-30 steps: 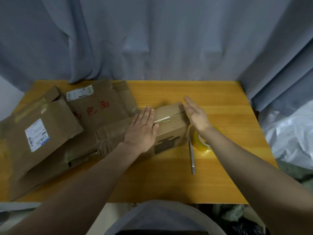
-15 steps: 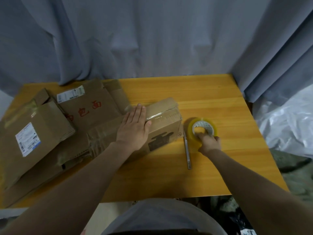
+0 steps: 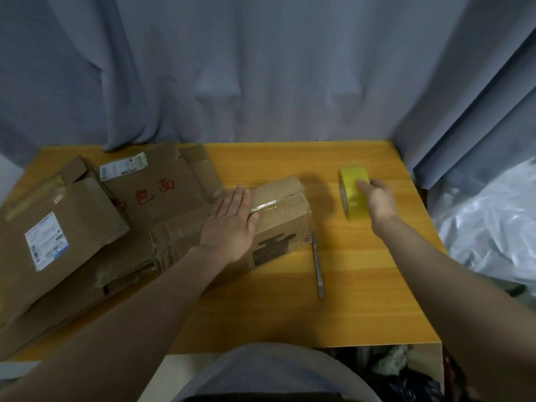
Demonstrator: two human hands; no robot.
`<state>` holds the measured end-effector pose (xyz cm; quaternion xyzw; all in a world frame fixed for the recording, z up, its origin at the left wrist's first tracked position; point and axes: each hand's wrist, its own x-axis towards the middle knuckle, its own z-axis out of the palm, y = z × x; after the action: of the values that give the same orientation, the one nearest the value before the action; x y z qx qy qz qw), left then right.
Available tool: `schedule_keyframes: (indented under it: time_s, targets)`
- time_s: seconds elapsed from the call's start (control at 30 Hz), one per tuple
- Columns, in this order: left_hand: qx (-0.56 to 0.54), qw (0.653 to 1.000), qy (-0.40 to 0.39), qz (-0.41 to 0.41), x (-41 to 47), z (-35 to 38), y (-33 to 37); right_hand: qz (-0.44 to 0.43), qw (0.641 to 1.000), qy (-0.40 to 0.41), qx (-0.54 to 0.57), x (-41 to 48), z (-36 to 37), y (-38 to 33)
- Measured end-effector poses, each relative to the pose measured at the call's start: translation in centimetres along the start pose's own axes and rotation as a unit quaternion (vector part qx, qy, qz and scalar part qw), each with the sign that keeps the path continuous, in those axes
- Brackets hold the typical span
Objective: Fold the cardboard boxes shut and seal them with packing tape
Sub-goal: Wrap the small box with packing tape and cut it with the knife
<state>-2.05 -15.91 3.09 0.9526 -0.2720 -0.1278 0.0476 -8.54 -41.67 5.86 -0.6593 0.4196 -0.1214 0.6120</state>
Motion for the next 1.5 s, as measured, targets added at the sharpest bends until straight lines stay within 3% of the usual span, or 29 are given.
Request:
schedule_keyframes:
  time_s: [0.1, 0.23, 0.37, 0.53, 0.63, 0.73, 0.9, 0.97, 1.03, 1.13, 1.2, 1.27, 1.37, 1.5]
  targets:
    - [0.002, 1.0, 0.0, 0.002, -0.1, -0.1, -0.1, -0.05, 0.987, 0.028, 0.147, -1.9, 1.4, -4.0]
    - [-0.006, 1.0, 0.007, 0.001, -0.3, -0.3, 0.1, -0.059, 0.961, -0.078, 0.257, -4.2, 4.1, -7.3]
    - [-0.013, 1.0, 0.006, -0.003, -0.6, -0.5, 0.2, -0.03, 0.973, -0.149, 0.174, -5.8, 7.8, -5.2]
    - [0.001, 1.0, 0.011, 0.018, -1.5, -1.3, -1.0, -0.096, 0.979, -0.165, 0.078, -6.5, 8.9, -3.7]
    - [0.056, 0.997, 0.038, -0.034, -3.7, -1.3, -2.3, -0.119, 0.973, -0.185, 0.075, -6.6, 8.9, -3.9]
    - [0.0, 0.997, 0.007, -0.076, -5.0, -0.6, -3.1, -0.12, 0.97, -0.206, 0.049, -6.4, 9.2, -3.9]
    - [-0.049, 0.996, 0.011, -0.076, -4.5, -0.6, -3.6, -0.157, 0.956, -0.241, 0.054, -6.9, 10.4, -4.5]
    - [-0.077, 0.995, -0.005, -0.07, -4.6, -0.6, -3.8, -0.178, 0.957, -0.229, 0.001, -7.3, 11.2, -4.1]
    - [-0.19, 0.979, 0.012, -0.076, -4.8, -1.2, -3.8, -0.196, 0.956, -0.206, -0.073, -7.3, 11.8, -3.4]
    - [-0.467, 0.861, 0.124, -0.158, -5.9, -3.8, -2.8, -0.194, 0.957, -0.196, -0.092, -6.8, 12.0, -3.1]
    - [-0.54, 0.809, 0.18, -0.147, -6.1, -5.8, -2.0, -0.207, 0.953, -0.196, -0.106, -6.5, 11.9, -2.9]
    - [-0.556, 0.809, 0.163, -0.1, -5.9, -7.5, -1.1, -0.231, 0.942, -0.197, -0.14, -6.4, 12.0, -2.7]
    - [-0.521, 0.841, 0.111, -0.093, -4.4, -8.6, -0.6, -0.241, 0.936, -0.198, -0.162, -6.3, 12.0, -2.6]
    - [-0.52, 0.835, 0.138, -0.116, -3.8, -9.0, -0.9, -0.256, 0.931, -0.198, -0.166, -6.2, 11.9, -2.4]
